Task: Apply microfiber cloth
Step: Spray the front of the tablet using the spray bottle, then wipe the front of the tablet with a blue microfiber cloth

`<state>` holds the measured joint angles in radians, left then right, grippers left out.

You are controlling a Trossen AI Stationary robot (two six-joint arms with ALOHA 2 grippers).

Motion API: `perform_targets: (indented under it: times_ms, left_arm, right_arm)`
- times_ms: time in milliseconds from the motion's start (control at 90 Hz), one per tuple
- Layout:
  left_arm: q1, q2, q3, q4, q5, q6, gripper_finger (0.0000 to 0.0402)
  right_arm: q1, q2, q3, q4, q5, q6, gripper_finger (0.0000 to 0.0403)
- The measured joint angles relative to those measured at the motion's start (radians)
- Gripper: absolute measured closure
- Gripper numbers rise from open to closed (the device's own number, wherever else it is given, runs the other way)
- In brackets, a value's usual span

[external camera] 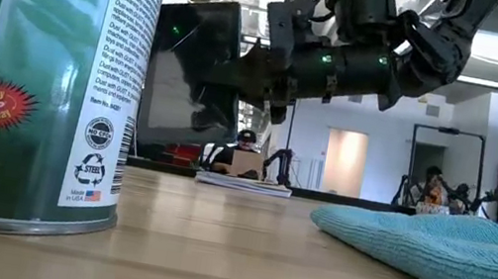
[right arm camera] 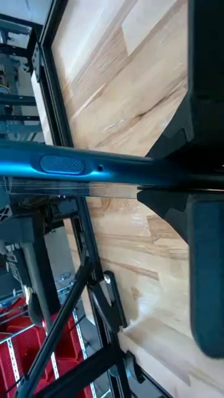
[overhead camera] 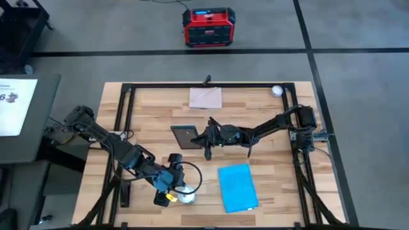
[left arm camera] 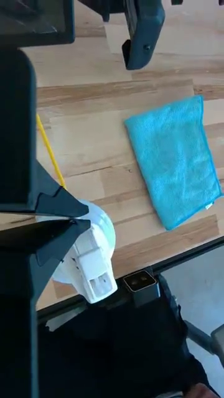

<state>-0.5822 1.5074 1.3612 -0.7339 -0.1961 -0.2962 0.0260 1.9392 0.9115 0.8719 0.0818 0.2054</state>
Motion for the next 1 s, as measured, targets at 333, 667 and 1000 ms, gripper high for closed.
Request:
perform_targets:
  times_ms: [333,667,1000]
  left_arm:
    - [0.047,-0.009,0.109,-0.097,-0.052,0.105,0.0402]
    - [0.151,-0.035,0.136,-0.102,-0.053,0.233,0.0401]
    - [0.32,0.016,0.082,0.1,0.153,0.429,0.0401]
  right_arm:
    - [-0.024,-0.007,0.0,0.026,-0.001,-0.03,0.0392]
    - [-0.148,-0.215,-0.085,-0.077,0.053,-0.177,0.0392]
    - [-0.247,-0.617,-0.479,-0.083,0.175,-0.154,0.0392]
